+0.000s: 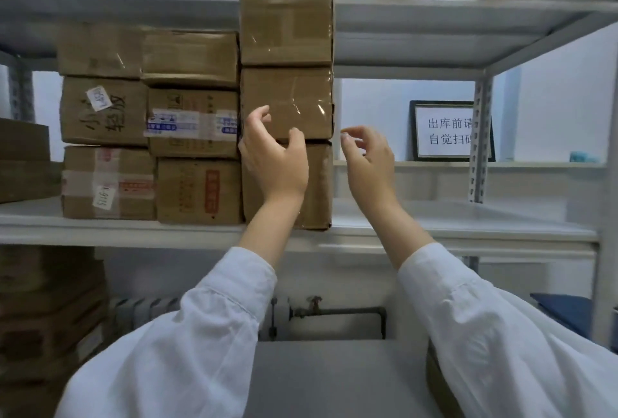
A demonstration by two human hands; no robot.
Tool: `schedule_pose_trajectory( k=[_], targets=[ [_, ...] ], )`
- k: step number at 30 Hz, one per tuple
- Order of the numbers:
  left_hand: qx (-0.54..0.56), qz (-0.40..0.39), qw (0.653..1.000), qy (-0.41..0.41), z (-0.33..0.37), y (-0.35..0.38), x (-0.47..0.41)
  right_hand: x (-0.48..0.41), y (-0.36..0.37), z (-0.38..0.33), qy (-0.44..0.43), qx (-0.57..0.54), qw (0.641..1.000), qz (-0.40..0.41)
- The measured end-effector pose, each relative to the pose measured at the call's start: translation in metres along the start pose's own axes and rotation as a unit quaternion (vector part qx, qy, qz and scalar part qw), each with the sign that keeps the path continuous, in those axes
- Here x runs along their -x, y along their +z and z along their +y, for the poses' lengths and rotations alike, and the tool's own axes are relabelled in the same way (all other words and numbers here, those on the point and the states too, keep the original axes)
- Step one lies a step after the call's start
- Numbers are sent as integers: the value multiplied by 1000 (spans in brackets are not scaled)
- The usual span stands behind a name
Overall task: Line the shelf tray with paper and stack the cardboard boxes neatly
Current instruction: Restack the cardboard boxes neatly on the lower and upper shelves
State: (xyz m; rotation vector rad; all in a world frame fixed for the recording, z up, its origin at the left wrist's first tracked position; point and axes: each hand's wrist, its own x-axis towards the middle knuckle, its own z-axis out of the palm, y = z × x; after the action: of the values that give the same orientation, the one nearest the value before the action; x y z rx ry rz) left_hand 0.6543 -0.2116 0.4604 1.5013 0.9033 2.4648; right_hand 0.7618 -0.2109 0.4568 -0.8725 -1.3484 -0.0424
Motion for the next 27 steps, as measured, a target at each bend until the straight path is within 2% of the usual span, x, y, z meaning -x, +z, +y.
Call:
schedule_pose_trajectory(
  k=[4, 9, 12, 18, 24, 27],
  targets=[
    [153, -36, 985, -76, -12, -5, 54, 43, -18, 21, 7, 35, 999, 2],
    [194, -68, 956, -211, -36, -8, 124, 106, -48, 58, 101, 57, 992, -41],
    [183, -84, 933, -297, -56, -4, 159, 142, -68, 85, 160, 96, 978, -90],
    [120, -125, 890, -421, -94, 19, 213, 170, -109, 138, 259, 157, 941, -151],
    [47, -188, 802, -565, -131, 70, 263, 164, -152, 197, 340, 205, 899, -183],
    [33, -211, 770, -601, -140, 95, 291, 161, -174, 233, 388, 263, 858, -213]
  ],
)
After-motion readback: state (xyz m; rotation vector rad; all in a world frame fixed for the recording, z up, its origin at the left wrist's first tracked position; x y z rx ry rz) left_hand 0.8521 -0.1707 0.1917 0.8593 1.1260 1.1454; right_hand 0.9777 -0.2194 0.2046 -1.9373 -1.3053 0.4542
